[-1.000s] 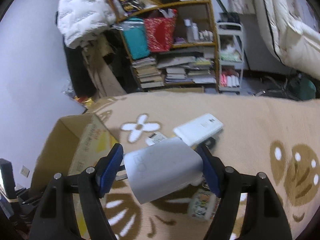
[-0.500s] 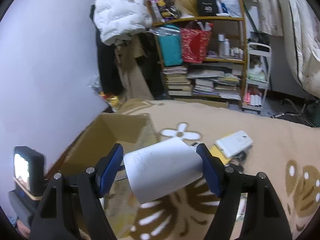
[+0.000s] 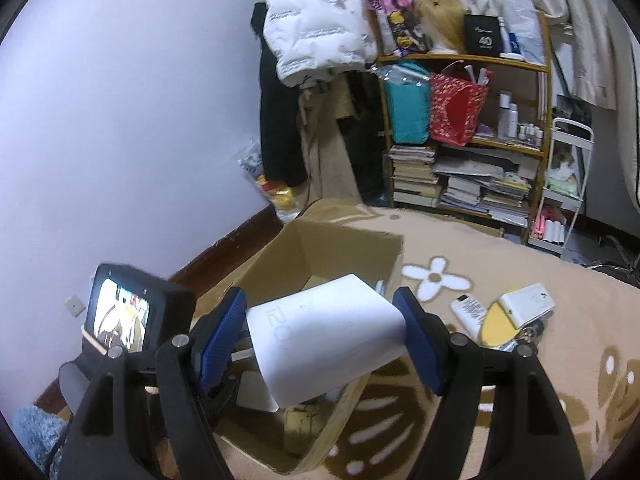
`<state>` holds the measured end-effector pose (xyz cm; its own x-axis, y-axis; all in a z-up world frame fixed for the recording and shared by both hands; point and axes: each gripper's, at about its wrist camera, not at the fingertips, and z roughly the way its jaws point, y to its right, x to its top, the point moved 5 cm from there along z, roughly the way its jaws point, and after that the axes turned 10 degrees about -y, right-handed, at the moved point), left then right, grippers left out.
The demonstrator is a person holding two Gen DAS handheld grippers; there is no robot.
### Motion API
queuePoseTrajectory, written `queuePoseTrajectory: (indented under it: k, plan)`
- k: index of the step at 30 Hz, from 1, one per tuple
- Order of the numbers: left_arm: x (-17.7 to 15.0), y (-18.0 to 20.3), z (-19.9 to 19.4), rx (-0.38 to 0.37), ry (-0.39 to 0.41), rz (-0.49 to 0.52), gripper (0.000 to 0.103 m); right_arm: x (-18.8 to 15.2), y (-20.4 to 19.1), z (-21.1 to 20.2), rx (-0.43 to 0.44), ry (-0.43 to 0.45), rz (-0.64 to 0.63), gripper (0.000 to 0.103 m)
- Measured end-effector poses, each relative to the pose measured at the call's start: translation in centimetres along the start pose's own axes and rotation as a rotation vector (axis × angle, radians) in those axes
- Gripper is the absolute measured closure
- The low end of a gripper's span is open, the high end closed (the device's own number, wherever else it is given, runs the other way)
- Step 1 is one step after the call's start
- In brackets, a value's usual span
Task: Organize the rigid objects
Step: 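Lift the grey-white charger into the box and open the right tool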
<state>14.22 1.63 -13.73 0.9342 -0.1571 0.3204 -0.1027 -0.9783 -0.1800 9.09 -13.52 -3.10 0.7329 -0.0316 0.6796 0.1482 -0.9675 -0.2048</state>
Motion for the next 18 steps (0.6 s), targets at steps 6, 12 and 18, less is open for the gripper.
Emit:
queuePoseTrajectory:
  k: [6, 12, 18]
  plan:
    - [0.0, 0.0, 0.0, -0.004, -0.001, -0.002, 0.081, -0.9, -1.0, 1.0, 0.029, -0.029, -0.048, 0.024]
    - [0.0, -0.1, 0.0, -0.008, -0.002, -0.005, 0.081, -1.5, -0.6, 1.8, 0.049, -0.056, -0.027, 0.024]
    - [0.0, -0.1, 0.1, -0.01, -0.002, -0.005, 0.081, -1.7, 0.0, 2.6, 0.051, -0.078, -0.007, 0.023]
